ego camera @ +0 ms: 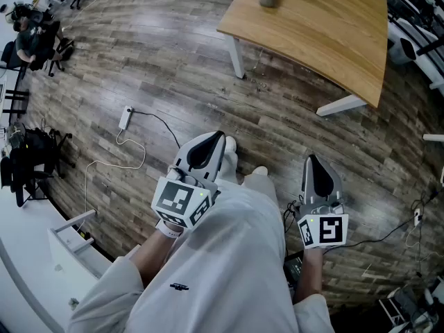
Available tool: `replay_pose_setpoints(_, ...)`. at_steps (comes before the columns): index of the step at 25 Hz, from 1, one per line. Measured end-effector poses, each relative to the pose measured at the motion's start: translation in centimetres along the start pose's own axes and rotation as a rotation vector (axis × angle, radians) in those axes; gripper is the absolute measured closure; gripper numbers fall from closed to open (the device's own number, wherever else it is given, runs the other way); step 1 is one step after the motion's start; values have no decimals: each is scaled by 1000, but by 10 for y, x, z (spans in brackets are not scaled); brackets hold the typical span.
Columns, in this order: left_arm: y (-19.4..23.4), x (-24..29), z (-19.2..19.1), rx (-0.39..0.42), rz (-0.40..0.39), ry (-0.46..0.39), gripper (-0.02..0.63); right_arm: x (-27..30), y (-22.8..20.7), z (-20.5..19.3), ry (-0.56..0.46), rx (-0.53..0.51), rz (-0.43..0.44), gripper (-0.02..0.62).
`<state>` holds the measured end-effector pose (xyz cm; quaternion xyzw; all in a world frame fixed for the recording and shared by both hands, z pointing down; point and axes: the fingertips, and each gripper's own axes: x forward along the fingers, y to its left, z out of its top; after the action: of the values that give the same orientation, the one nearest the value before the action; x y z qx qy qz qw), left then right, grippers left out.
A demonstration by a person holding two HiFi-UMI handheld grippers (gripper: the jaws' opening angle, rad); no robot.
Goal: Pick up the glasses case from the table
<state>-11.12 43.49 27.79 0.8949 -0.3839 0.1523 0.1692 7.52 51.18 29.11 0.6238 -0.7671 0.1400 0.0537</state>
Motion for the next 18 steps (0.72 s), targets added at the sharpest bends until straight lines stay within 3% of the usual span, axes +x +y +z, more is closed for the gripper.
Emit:
replay_pose_setpoints(8, 13, -24, 8, 2, -29, -16, 600, 12, 31, 19, -25, -33, 0, 583)
replay_pose_setpoints(18, 70, -40, 19, -10, -13, -68, 600, 42, 68, 35, -35, -13, -6, 583)
